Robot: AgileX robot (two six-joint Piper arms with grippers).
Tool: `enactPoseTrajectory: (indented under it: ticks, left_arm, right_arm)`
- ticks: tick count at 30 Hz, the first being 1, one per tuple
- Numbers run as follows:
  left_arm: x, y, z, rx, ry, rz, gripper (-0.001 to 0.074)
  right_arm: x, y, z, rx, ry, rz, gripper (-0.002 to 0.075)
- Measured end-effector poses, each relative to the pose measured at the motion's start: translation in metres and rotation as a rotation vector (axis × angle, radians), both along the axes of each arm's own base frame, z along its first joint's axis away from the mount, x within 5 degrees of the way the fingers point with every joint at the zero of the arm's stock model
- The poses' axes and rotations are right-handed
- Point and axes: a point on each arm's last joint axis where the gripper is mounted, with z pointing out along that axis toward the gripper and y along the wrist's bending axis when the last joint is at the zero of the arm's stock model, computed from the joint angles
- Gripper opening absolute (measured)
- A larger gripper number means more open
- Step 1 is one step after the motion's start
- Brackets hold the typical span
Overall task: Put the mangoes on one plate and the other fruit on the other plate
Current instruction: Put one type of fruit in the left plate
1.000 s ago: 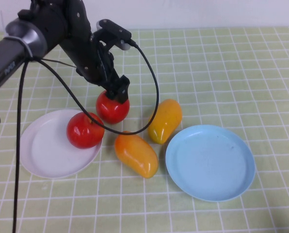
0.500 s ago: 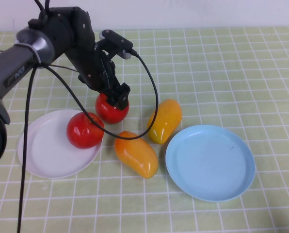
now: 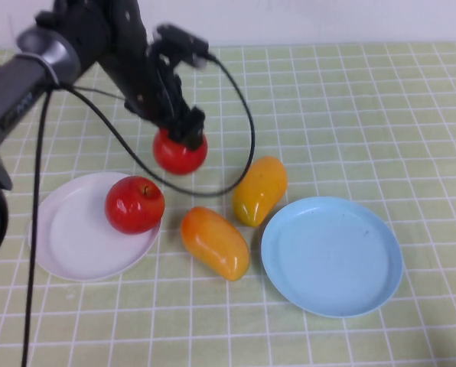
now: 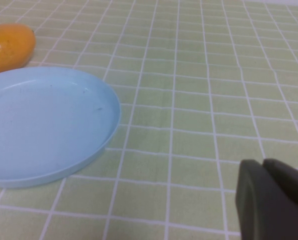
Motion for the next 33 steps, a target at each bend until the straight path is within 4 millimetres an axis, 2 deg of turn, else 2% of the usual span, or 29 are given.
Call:
enactPoseTrajectory:
  ticks: [4,8,11,14,18,24,29,33]
  left_arm:
    - [-0.010,0.004,0.055,-0.054,-0.071,0.058,0.0536]
    - [-0.030,0.020,0.106,-0.040,-0.173,0.124,0.0536]
    - [-0.046,0.037,0.130,-0.006,-0.228,0.244,0.0536]
    - [-0.067,0.055,0.145,0.037,-0.262,0.346,0.0536]
    - [-0.098,0.073,0.138,0.084,-0.214,0.422,0.0536]
    - [-0.134,0.090,0.096,0.104,-0.030,0.507,0.0534]
    - [-0.136,0.105,0.056,0.124,0.092,0.585,0.0534]
    - [-0.126,0.112,0.044,0.073,0.095,0.632,0.0534]
  right_arm:
    - [0.000,0.000,0.000,0.000,0.000,0.000,-0.0016]
    - [0.000,0.000,0.000,0.000,0.000,0.000,-0.0016]
    - [0.000,0.000,0.000,0.000,0.000,0.000,-0.0016]
    - [0.000,0.000,0.000,0.000,0.000,0.000,-0.0016]
    - [0.000,0.000,0.000,0.000,0.000,0.000,-0.0016]
    - [0.000,0.000,0.000,0.000,0.000,0.000,-0.0016]
    - [0.000,0.000,0.000,0.000,0.000,0.000,-0.0016]
    - [0.000,0.000,0.000,0.000,0.000,0.000,-0.0016]
